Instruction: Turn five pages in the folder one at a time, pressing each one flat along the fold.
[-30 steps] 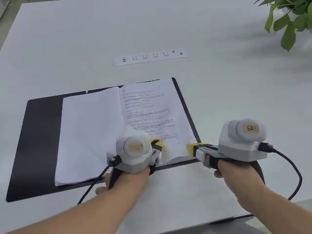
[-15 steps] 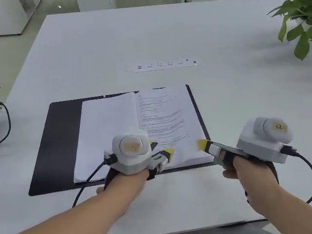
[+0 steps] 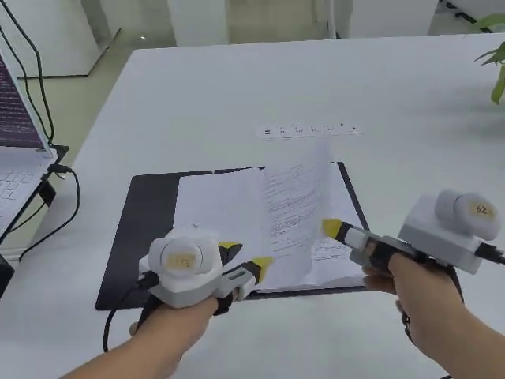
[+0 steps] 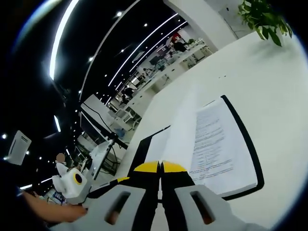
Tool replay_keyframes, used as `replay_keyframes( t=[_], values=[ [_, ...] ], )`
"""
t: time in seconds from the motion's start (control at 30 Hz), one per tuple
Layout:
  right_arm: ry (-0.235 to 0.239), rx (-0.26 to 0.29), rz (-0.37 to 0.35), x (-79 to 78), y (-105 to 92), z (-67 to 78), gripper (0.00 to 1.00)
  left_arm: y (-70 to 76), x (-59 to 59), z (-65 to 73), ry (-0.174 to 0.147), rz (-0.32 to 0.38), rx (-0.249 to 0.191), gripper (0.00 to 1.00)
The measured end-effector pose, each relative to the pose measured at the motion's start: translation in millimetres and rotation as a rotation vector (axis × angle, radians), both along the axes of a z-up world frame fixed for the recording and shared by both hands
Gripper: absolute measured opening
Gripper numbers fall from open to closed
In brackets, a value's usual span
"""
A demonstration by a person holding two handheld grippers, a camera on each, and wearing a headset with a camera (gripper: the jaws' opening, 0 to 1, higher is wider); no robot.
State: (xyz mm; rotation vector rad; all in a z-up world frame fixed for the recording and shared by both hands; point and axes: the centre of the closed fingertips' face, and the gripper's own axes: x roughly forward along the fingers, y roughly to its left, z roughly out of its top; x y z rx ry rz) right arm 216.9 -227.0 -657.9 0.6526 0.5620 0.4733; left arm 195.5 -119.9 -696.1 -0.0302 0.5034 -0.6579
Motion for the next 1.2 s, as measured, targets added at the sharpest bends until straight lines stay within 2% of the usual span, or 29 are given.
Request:
replay_keyframes(
  t=[0.23, 0.47, 0.6, 0.83, 1.0, 1.2],
  values=[
    [-0.021, 0.013, 0.084, -2.6, 55.5, 12.7, 0.00, 44.0, -21.8, 9.6, -0.014, 0.034, 0.004, 0.32],
    [-0.009, 0.002, 0.157, -1.4, 102.4, 6.6, 0.00, 81.5, -36.6, 14.2, -0.017, 0.076, 0.014, 0.32],
    [0.005, -0.004, 0.186, -0.6, 124.0, 0.8, 0.00, 97.9, -45.7, 13.8, -0.012, 0.095, 0.021, 0.32],
    [0.033, -0.009, 0.238, 0.7, 160.4, -14.2, 0.00, 114.3, -59.0, 10.5, 0.000, 0.116, 0.024, 0.33],
    [0.063, -0.035, 0.280, 0.8, 185.4, -31.4, 0.00, 121.8, -65.0, 8.7, 0.008, 0.130, 0.025, 0.33],
    [0.092, -0.070, 0.315, -0.1, 205.1, -50.0, 0.00, 132.7, -67.8, 3.4, 0.023, 0.150, 0.029, 0.33]
  ],
)
